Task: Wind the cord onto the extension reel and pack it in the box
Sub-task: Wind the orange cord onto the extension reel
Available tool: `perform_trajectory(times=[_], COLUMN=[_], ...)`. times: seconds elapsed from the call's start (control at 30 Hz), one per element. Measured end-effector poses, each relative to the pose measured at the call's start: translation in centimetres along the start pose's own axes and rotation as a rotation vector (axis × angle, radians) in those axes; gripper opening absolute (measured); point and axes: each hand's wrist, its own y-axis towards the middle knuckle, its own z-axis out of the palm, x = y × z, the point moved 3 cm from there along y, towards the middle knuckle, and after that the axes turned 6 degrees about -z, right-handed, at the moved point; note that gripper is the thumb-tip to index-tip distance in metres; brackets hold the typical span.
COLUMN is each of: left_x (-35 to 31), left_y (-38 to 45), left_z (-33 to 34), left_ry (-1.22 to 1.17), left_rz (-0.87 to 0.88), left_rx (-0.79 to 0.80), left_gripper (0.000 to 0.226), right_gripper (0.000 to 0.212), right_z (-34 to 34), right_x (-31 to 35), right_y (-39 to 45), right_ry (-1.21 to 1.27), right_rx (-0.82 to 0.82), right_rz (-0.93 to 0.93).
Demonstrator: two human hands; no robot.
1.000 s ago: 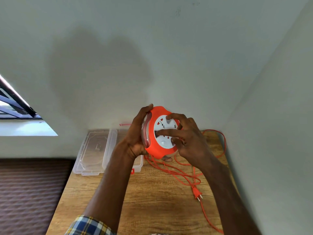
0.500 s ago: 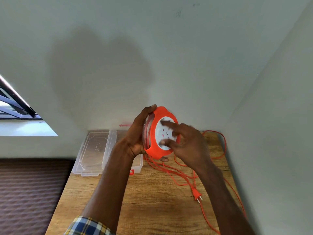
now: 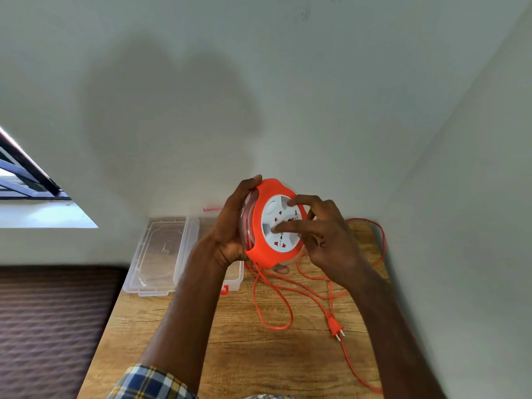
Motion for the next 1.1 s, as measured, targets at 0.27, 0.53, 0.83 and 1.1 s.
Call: perform_trajectory(times=[0.27, 0.53, 0.83, 1.1], left_x=[0.1, -0.2, -0.6, -0.1], left_y=[0.1, -0.1, -1.0, -0.7], left_z=[0.0, 0.6, 0.5, 0.6], left_ry=[0.024, 0.036, -0.007, 0.023], left_rz=[-0.050, -0.005, 0.028, -0.018], left_rx=[0.027, -0.057, -0.045, -0.008], left_gripper=[0.064, 0.069, 0.068, 0.064], right_gripper=[0.063, 0.067, 0.059, 0.061], right_z=[0.9, 0.8, -0.1, 0.4], right_x=[0.5, 2.3, 1.6, 1.8], right_y=[-0.1, 0.5, 0.4, 0.1], right_ry=[-0.070, 0.049, -0.005, -0.100], right_rx=[0.000, -0.249, 0.013, -0.016], right_rz=[-0.022, 0.430, -0.029, 0.008])
